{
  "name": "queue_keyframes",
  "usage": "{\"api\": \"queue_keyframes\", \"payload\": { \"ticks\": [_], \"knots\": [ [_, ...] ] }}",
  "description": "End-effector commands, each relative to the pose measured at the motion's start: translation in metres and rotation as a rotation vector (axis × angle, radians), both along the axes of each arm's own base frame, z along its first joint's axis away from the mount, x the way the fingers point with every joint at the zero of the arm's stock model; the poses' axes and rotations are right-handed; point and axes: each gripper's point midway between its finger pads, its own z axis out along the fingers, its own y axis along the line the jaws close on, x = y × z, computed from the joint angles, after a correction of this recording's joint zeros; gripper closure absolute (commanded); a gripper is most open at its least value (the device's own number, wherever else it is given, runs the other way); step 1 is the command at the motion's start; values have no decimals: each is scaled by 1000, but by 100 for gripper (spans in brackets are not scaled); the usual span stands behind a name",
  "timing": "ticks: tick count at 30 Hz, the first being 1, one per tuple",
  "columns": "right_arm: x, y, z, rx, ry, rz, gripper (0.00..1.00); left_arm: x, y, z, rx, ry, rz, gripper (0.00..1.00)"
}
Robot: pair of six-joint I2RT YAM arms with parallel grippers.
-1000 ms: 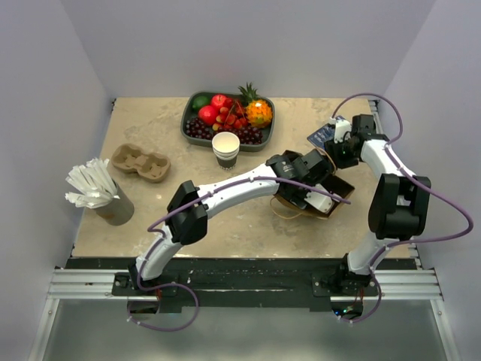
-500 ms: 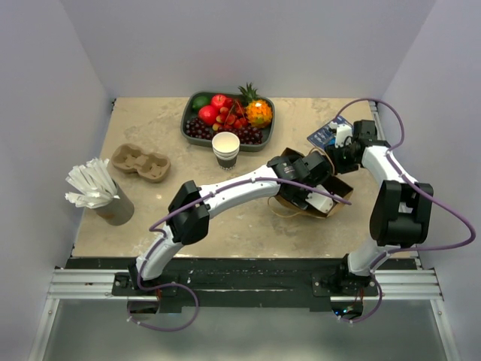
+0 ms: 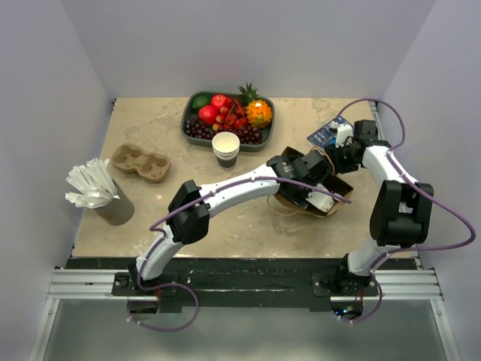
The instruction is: Pack the takeout coffee
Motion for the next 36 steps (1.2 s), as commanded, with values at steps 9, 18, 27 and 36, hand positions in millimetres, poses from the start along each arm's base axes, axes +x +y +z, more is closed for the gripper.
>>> {"api": "queue_keyframes", "payload": {
  "ticks": [9, 18, 27, 36],
  "knots": [
    [-9, 16, 21, 76, -3, 11, 47, -1, -18, 36, -162, 8, -22, 16],
    [-8, 17, 33, 78, -19, 15, 47, -6, -14, 50, -172, 7, -26, 7],
    [-11, 17, 41, 75, -14, 28, 46, -14, -7, 69, -178, 16, -47, 6],
    [-10, 18, 36, 90, 6, 15, 46, -23, -1, 79, -183, 43, -71, 5]
  ]
}}
